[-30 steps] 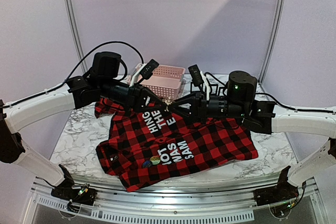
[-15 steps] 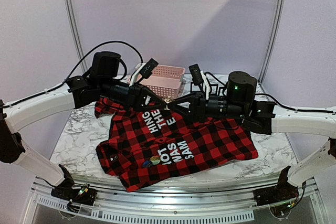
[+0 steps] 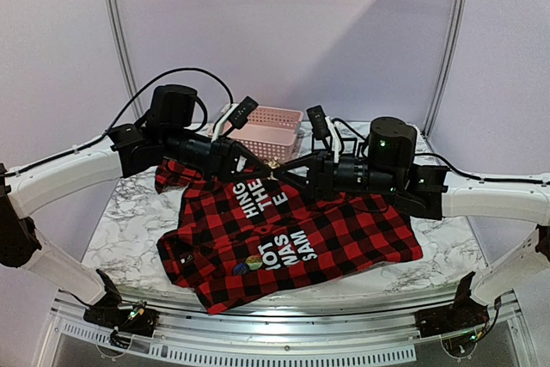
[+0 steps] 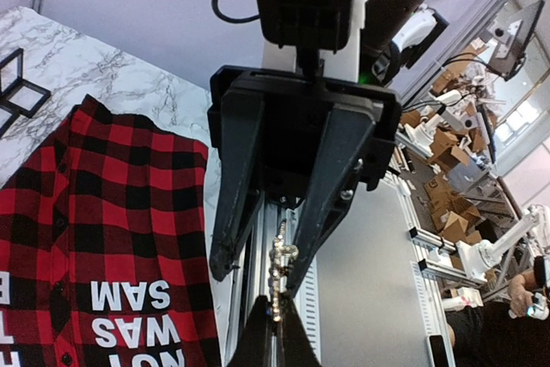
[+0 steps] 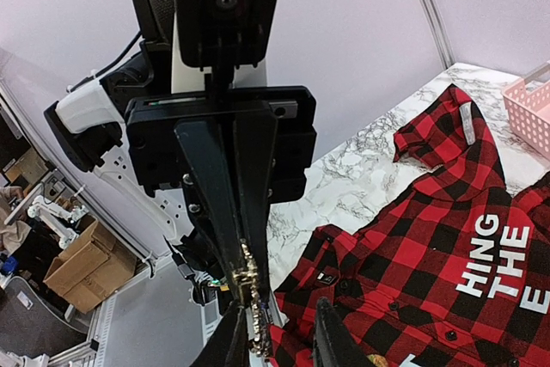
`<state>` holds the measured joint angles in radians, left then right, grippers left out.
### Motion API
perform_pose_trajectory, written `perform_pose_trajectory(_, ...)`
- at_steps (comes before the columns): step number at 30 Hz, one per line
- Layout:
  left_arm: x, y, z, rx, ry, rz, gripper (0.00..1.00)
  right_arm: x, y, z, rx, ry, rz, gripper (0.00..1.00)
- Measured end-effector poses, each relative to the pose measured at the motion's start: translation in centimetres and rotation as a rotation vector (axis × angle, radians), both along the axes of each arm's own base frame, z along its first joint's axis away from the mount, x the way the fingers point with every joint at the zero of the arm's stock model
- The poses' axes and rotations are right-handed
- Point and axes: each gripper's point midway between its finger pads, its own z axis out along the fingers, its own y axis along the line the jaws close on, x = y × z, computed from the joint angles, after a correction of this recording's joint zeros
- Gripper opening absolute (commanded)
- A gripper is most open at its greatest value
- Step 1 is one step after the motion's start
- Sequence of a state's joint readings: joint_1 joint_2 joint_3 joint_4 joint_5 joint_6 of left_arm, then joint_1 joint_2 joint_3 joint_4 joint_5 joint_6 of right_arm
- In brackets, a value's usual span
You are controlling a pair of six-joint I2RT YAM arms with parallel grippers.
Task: Remove the brooch from the garment
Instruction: Close the brooch at the center of the board.
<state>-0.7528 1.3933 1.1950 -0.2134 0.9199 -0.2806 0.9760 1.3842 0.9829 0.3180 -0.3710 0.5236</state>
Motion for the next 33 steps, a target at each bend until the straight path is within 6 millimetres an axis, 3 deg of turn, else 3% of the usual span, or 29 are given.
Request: perform_pose_trajectory(33, 1.3, 0.2, -0.5, 0.026, -0.017, 0.068, 0.00, 1.6, -0.2, -0.7, 0.008, 0.098, -0.108, 0.24)
